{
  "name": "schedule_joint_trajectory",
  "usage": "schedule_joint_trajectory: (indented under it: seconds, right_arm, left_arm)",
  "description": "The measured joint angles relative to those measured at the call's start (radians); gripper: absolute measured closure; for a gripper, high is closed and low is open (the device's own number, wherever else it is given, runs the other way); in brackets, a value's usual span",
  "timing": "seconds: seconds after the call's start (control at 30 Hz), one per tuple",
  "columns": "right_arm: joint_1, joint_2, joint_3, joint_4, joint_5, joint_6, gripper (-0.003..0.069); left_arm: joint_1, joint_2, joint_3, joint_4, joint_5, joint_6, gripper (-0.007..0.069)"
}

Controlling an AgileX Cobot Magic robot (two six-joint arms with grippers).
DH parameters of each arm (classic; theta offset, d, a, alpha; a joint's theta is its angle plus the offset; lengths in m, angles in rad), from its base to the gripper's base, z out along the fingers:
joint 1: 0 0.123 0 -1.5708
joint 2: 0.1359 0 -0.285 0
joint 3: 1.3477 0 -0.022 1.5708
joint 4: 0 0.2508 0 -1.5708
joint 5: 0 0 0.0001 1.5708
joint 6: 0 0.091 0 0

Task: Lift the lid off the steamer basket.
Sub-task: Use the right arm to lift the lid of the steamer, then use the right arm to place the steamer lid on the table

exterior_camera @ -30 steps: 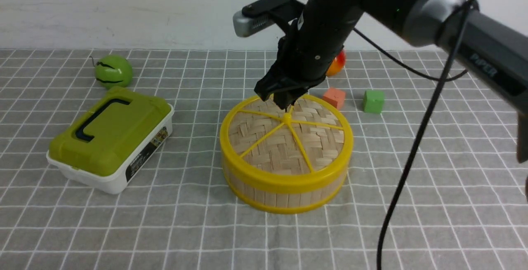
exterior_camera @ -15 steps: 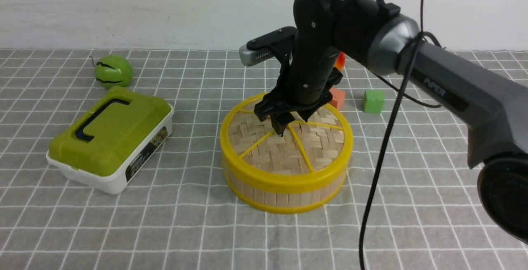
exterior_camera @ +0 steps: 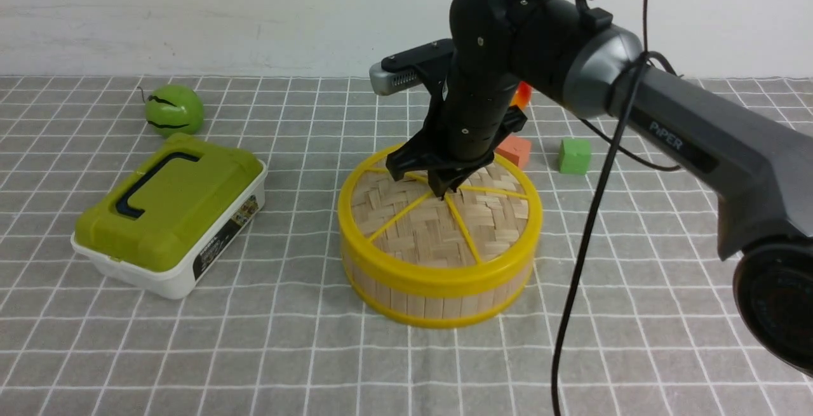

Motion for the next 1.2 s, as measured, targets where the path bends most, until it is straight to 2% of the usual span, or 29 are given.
schedule_joint_trajectory:
  seconds: [0.1, 0.17, 0.27, 0.4, 0.57, 0.77, 1.2]
  right_arm:
    - [0.000, 0.001, 0.000, 0.000, -0.013, 0.012, 0.0487]
    - [0.000, 0.002, 0.000, -0.001, -0.040, 0.034, 0.0389]
    - [0.000, 0.006, 0.000, -0.001, -0.054, 0.050, 0.0283]
    - [0.000, 0.007, 0.000, -0.001, -0.058, 0.052, 0.0237]
    - [0.000, 0.011, 0.000, -0.003, -0.059, 0.052, 0.0295]
    - [-0.001, 0.013, -0.004, 0.006, -0.059, 0.054, 0.0578]
    - [0.000, -0.123, -0.017, 0.014, -0.014, 0.015, 0.0575]
  left_arm:
    - [0.000, 0.000, 0.000, 0.000, 0.000, 0.000, 0.0386]
    - [0.000, 0.000, 0.000, 0.000, 0.000, 0.000, 0.0386]
    - [0.000, 0.000, 0.000, 0.000, 0.000, 0.000, 0.0386]
    - [0.000, 0.000, 0.000, 0.000, 0.000, 0.000, 0.0386]
    - [0.000, 0.000, 0.000, 0.000, 0.000, 0.000, 0.0386]
    - [0.000, 0.000, 0.000, 0.000, 0.000, 0.000, 0.0386]
    - [0.000, 0.000, 0.000, 0.000, 0.000, 0.000, 0.0386]
